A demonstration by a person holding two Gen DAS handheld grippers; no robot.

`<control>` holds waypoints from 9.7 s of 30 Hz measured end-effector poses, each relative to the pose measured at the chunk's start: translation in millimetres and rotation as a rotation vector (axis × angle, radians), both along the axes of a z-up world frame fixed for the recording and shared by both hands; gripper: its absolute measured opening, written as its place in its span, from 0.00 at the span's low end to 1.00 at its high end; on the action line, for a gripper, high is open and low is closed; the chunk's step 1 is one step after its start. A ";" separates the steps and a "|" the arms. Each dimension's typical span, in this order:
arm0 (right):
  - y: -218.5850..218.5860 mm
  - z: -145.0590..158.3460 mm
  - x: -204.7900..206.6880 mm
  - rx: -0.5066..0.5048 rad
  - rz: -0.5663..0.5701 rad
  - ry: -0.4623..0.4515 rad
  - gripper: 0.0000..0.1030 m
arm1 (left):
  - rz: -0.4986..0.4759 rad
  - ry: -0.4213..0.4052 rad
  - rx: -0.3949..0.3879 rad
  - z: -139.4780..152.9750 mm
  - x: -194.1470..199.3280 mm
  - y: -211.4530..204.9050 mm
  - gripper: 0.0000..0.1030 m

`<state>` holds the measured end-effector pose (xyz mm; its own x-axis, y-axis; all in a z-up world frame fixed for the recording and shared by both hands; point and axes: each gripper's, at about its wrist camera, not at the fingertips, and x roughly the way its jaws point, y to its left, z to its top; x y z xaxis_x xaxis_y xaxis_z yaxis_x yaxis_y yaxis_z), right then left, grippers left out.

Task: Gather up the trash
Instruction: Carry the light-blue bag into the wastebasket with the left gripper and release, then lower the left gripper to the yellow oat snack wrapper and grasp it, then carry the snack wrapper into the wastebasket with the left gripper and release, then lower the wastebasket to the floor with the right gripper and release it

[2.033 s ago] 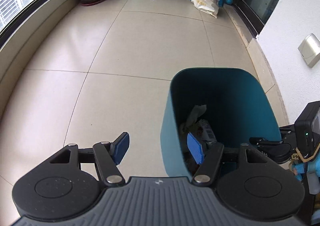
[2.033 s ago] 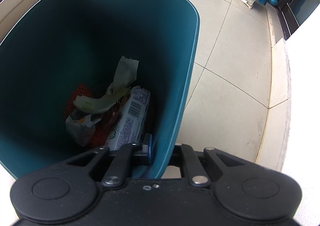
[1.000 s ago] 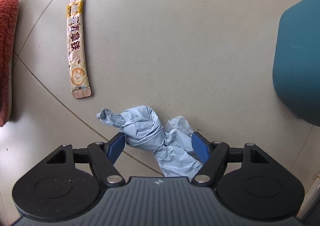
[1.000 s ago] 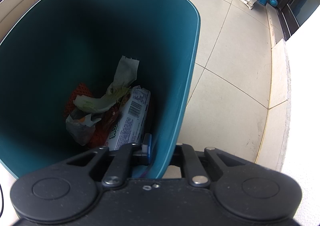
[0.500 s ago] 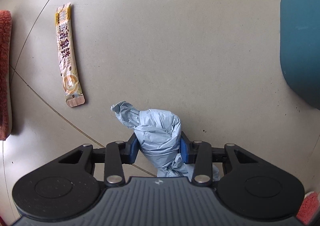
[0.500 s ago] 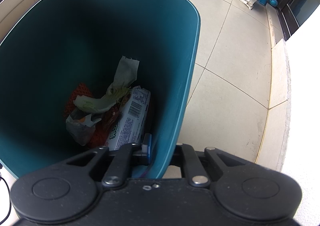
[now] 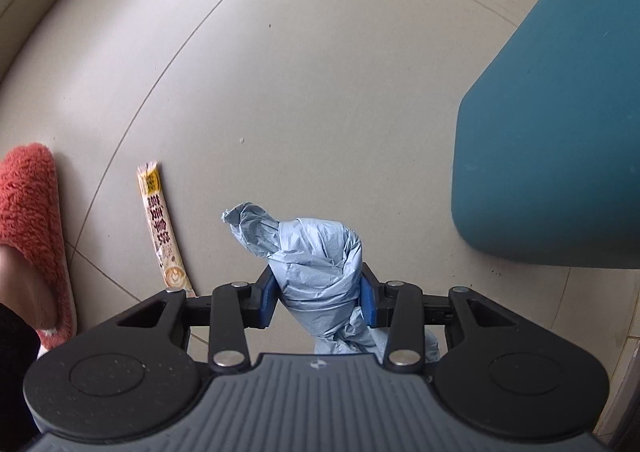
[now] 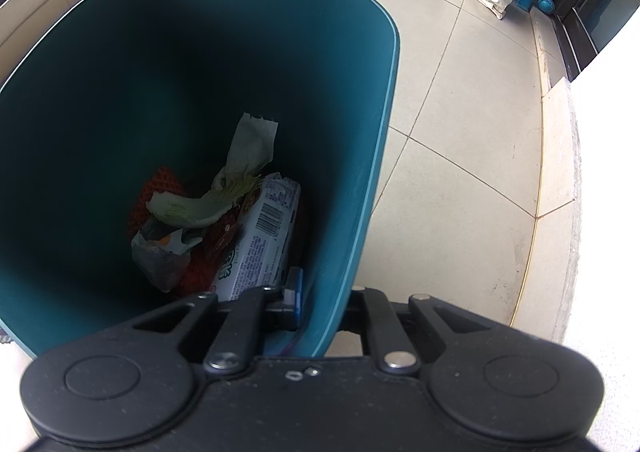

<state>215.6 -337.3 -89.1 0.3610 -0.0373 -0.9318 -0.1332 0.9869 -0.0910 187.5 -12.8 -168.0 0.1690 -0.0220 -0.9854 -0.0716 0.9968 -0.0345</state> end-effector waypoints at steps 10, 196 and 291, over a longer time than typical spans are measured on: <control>-0.4 0.1 -0.4 0.002 0.001 -0.001 0.10 | -0.058 -0.180 -0.029 102.9 20.5 -9.5 0.38; 9.5 -4.1 3.5 -0.015 0.008 0.003 0.09 | -0.440 -0.464 -0.249 243.7 69.8 -147.8 0.19; 42.3 211.8 -235.2 0.331 -0.011 -0.754 1.00 | -0.307 -0.750 -0.230 262.8 -165.6 -49.5 1.00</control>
